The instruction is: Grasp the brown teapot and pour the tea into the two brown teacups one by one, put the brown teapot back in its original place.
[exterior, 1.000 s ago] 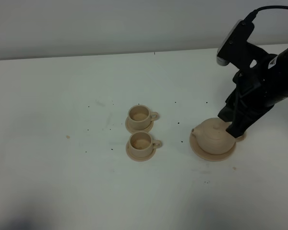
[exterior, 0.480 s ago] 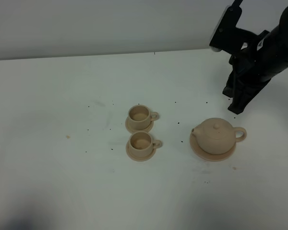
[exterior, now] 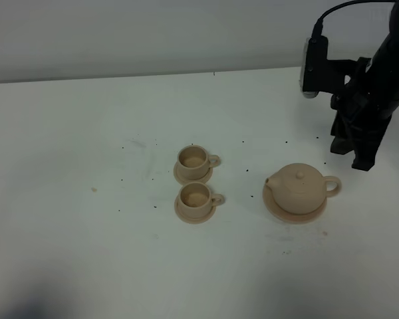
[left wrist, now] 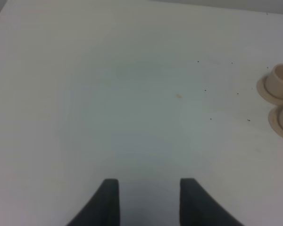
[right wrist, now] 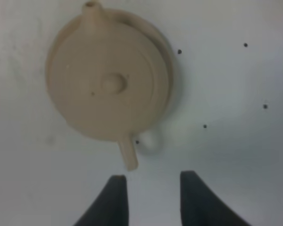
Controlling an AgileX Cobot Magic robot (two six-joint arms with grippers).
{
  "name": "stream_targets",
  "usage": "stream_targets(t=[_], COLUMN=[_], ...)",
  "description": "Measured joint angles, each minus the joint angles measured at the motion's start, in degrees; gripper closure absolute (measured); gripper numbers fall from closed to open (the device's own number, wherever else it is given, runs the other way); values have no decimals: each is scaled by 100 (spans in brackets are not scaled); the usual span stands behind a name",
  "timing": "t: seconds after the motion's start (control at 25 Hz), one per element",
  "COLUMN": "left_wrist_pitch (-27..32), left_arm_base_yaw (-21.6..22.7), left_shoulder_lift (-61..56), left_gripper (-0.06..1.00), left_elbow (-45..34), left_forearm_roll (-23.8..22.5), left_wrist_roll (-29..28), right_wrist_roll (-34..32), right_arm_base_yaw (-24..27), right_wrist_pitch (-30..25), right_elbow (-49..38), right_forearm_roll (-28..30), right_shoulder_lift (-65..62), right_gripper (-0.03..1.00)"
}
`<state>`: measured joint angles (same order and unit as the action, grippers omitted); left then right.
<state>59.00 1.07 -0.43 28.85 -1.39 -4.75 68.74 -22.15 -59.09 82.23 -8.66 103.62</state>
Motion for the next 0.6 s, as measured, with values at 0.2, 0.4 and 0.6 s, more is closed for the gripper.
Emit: stream_targets(t=[0.2, 0.4, 0.6], left_wrist_pitch=[0, 0, 0], left_arm_base_yaw=[0, 0, 0], left_shoulder_lift=[0, 0, 0], left_gripper=[62, 62, 62], left_elbow=[-7, -7, -7], left_forearm_roll=[0, 0, 0], left_wrist_roll=[1, 1, 1], right_wrist_roll=[528, 735, 733], right_arm_base_yaw=[0, 0, -18], right_wrist_pitch=[31, 61, 46], right_elbow=[0, 0, 1], right_forearm_roll=[-314, -344, -254], right_shoulder_lift=[295, 575, 674], right_gripper=[72, 72, 72])
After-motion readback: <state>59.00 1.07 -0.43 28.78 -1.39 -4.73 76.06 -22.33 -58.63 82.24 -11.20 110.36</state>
